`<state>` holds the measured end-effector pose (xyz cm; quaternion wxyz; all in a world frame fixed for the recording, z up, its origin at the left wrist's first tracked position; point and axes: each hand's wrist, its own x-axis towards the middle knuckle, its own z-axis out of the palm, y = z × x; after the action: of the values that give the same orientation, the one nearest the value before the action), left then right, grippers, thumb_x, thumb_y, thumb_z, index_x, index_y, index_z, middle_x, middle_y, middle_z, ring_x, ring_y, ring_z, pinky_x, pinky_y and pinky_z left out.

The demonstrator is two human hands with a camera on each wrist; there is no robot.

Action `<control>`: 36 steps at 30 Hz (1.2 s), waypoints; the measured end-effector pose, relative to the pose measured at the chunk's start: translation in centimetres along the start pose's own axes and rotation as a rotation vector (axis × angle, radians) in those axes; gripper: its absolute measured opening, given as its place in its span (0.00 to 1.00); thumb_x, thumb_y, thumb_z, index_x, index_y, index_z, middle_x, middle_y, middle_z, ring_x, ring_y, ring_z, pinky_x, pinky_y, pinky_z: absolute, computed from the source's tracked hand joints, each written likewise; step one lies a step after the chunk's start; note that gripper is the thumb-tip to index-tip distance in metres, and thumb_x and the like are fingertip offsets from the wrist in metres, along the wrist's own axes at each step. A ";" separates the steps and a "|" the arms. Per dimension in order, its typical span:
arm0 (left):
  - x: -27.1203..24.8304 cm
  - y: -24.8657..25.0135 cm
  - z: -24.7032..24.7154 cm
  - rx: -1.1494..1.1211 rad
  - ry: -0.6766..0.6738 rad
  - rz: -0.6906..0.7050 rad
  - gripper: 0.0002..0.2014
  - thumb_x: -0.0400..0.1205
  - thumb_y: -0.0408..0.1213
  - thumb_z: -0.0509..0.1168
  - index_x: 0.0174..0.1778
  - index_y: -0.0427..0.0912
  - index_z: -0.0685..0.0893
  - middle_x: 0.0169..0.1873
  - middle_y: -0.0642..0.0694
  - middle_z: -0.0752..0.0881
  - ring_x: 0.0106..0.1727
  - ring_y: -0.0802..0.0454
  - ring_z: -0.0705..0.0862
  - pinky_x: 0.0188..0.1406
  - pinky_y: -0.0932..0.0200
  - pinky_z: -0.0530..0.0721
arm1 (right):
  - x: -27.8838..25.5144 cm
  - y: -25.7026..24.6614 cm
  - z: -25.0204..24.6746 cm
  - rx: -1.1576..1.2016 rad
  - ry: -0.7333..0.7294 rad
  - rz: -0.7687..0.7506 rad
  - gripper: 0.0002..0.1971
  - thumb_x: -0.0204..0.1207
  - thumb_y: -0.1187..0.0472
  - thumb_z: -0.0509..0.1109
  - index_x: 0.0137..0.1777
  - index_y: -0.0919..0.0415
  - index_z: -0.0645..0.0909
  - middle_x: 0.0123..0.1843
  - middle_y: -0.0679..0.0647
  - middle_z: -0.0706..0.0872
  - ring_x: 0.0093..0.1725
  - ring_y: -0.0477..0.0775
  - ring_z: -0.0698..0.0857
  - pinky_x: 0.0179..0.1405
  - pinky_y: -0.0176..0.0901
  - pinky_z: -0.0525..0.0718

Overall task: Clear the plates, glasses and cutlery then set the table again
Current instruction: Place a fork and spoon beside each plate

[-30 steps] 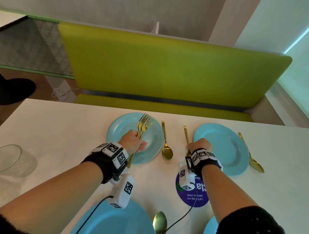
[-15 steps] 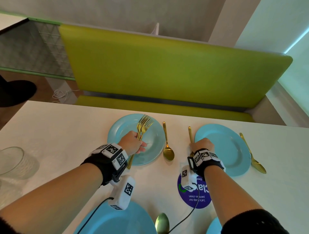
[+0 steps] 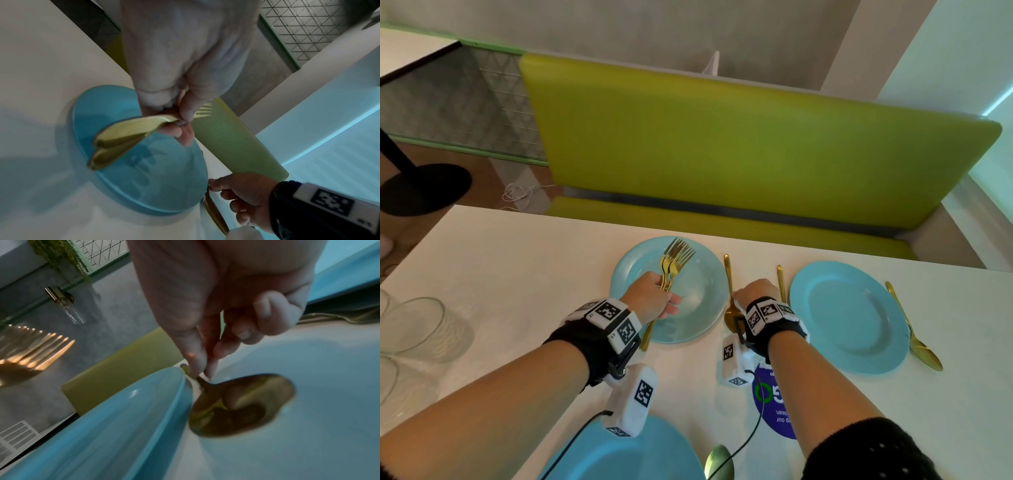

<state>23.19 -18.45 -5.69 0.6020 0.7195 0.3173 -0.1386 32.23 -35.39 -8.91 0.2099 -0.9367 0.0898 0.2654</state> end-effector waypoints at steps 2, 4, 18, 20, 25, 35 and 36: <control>0.1 -0.2 -0.3 -0.004 -0.001 -0.010 0.12 0.85 0.25 0.52 0.64 0.36 0.71 0.38 0.44 0.84 0.35 0.51 0.84 0.30 0.63 0.79 | 0.5 0.0 0.2 0.023 0.031 0.040 0.09 0.79 0.59 0.65 0.40 0.62 0.80 0.49 0.61 0.83 0.48 0.57 0.83 0.24 0.35 0.68; 0.1 -0.4 -0.6 0.003 0.003 -0.018 0.14 0.85 0.24 0.52 0.66 0.35 0.71 0.38 0.45 0.84 0.34 0.52 0.83 0.27 0.65 0.77 | 0.4 -0.4 0.4 0.043 0.065 0.065 0.17 0.78 0.58 0.66 0.28 0.61 0.71 0.35 0.56 0.80 0.35 0.54 0.78 0.21 0.36 0.66; -0.4 -1.0 -0.5 -0.022 0.014 -0.040 0.15 0.85 0.23 0.52 0.68 0.33 0.69 0.37 0.43 0.84 0.34 0.51 0.82 0.28 0.65 0.75 | -0.2 -0.2 1.2 0.074 0.058 0.075 0.17 0.77 0.57 0.66 0.27 0.60 0.70 0.27 0.52 0.73 0.24 0.48 0.71 0.19 0.37 0.62; -0.6 -1.0 -0.5 -0.026 0.018 -0.036 0.14 0.85 0.23 0.52 0.66 0.33 0.70 0.37 0.43 0.84 0.34 0.51 0.83 0.28 0.64 0.75 | -0.4 0.0 1.1 0.062 0.060 0.074 0.17 0.77 0.58 0.66 0.27 0.60 0.70 0.27 0.52 0.73 0.24 0.48 0.71 0.19 0.37 0.63; -1.3 -1.0 -0.7 -0.033 0.023 -0.020 0.08 0.85 0.22 0.52 0.56 0.35 0.71 0.36 0.44 0.83 0.32 0.52 0.82 0.20 0.69 0.75 | -0.7 0.6 0.6 0.024 0.085 0.036 0.13 0.77 0.58 0.66 0.32 0.61 0.75 0.37 0.55 0.83 0.34 0.52 0.78 0.26 0.37 0.70; -4.2 -1.5 -1.0 0.006 0.053 -0.024 0.12 0.85 0.23 0.53 0.38 0.35 0.76 0.30 0.46 0.83 0.12 0.65 0.79 0.12 0.73 0.71 | -6.7 -1.8 -1.1 -0.191 0.084 -0.383 0.15 0.80 0.57 0.62 0.56 0.63 0.86 0.60 0.58 0.87 0.62 0.59 0.84 0.59 0.42 0.79; -4.6 -1.6 -1.1 0.016 0.053 -0.024 0.12 0.84 0.24 0.54 0.37 0.35 0.76 0.27 0.47 0.84 0.11 0.65 0.77 0.12 0.72 0.71 | -7.8 -2.2 -0.9 -0.165 0.080 -0.447 0.14 0.79 0.57 0.64 0.56 0.61 0.87 0.59 0.56 0.88 0.62 0.58 0.84 0.61 0.42 0.79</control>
<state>18.51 -18.56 -3.98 0.5858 0.7239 0.3406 -0.1292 26.68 -33.34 -3.31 0.1827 -0.9570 -0.1336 0.1814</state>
